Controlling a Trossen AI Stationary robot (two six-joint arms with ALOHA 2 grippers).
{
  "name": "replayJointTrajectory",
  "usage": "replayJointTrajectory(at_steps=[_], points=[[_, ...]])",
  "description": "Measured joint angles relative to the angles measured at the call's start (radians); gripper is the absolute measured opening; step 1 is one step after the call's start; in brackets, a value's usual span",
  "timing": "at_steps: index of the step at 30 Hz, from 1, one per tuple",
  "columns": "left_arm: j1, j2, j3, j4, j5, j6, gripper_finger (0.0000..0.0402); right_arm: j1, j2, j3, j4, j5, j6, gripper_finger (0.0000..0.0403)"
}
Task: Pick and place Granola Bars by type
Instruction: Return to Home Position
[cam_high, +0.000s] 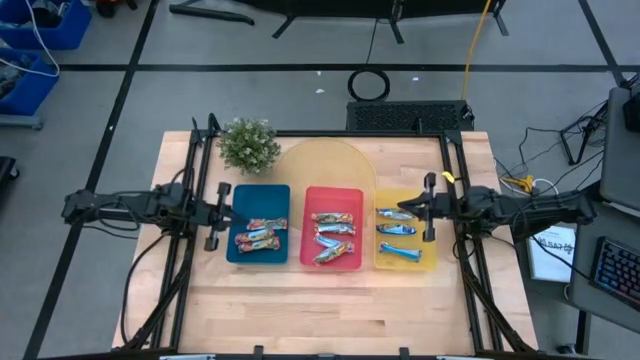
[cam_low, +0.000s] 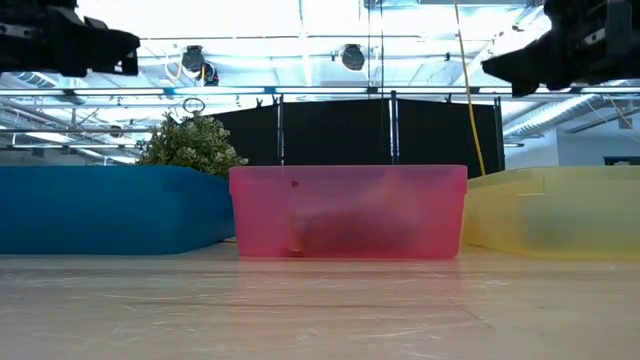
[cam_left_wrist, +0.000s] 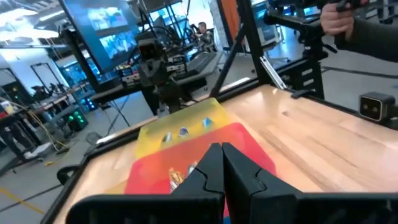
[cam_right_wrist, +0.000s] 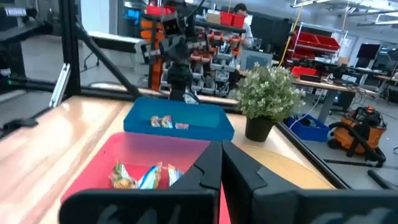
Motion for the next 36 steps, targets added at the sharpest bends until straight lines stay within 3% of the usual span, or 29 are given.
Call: replayJointTrajectory(at_steps=[7,17,36], points=[[0.0,-0.002,-0.02,0.021,0.098,-0.036,0.0001,0.0,0.0,-0.035,0.005,-0.002,-0.003,0.0],[0.001,-0.002,-0.145,0.267,0.078,-0.059,0.0001,0.0,-0.001,-0.135,0.169,-0.028,0.023,0.0],[0.012,-0.002,-0.169,0.286,0.045,-0.059,0.0001,0.0,0.0,-0.158,0.185,-0.029,0.046,0.0]])
